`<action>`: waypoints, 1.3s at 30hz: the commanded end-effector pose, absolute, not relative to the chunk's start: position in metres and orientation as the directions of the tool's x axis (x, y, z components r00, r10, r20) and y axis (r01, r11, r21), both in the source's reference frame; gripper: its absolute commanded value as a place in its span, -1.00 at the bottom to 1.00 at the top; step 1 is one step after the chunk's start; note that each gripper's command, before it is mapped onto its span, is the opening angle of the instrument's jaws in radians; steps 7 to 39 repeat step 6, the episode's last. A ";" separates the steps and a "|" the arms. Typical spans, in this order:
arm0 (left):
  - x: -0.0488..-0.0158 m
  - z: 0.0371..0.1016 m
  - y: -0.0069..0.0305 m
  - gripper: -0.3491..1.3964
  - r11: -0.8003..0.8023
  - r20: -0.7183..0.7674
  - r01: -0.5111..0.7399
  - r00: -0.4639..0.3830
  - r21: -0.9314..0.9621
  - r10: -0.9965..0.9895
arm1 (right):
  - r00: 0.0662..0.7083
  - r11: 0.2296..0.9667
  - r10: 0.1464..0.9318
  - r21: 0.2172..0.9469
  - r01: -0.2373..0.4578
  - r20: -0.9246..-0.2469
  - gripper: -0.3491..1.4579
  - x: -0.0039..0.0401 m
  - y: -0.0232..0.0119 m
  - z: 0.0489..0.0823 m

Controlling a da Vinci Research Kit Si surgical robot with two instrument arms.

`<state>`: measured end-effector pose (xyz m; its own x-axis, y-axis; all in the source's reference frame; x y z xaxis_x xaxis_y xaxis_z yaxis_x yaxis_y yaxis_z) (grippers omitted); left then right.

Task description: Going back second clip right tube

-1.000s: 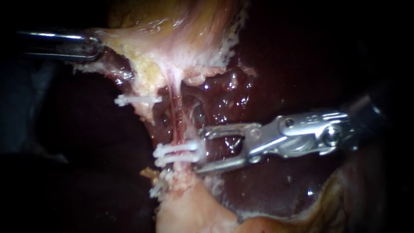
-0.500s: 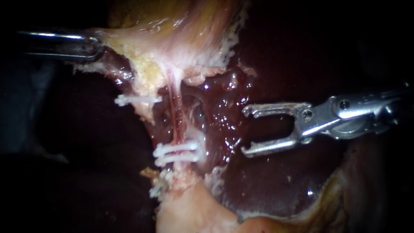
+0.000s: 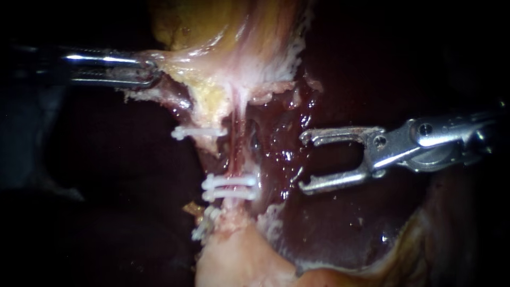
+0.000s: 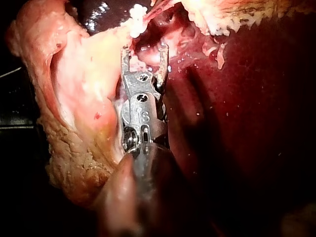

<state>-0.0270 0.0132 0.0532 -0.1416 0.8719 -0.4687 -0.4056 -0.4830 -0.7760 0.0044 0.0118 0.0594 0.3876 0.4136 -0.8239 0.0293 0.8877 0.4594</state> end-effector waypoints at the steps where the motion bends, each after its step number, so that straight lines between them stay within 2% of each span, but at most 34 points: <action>1: -0.0270 0.0531 0.0132 -1.00 -0.483 -0.468 -0.406 -0.142 -0.776 0.872 | 0.387 0.888 0.414 0.459 0.029 -0.824 -0.06 0.0044 0.0118 0.0594; 39: -0.0269 0.0531 0.0133 -1.00 -0.482 -0.467 -0.406 -0.143 -0.776 0.872 | 0.387 0.887 0.414 0.460 0.032 -0.824 -0.06 0.0044 0.0117 0.0594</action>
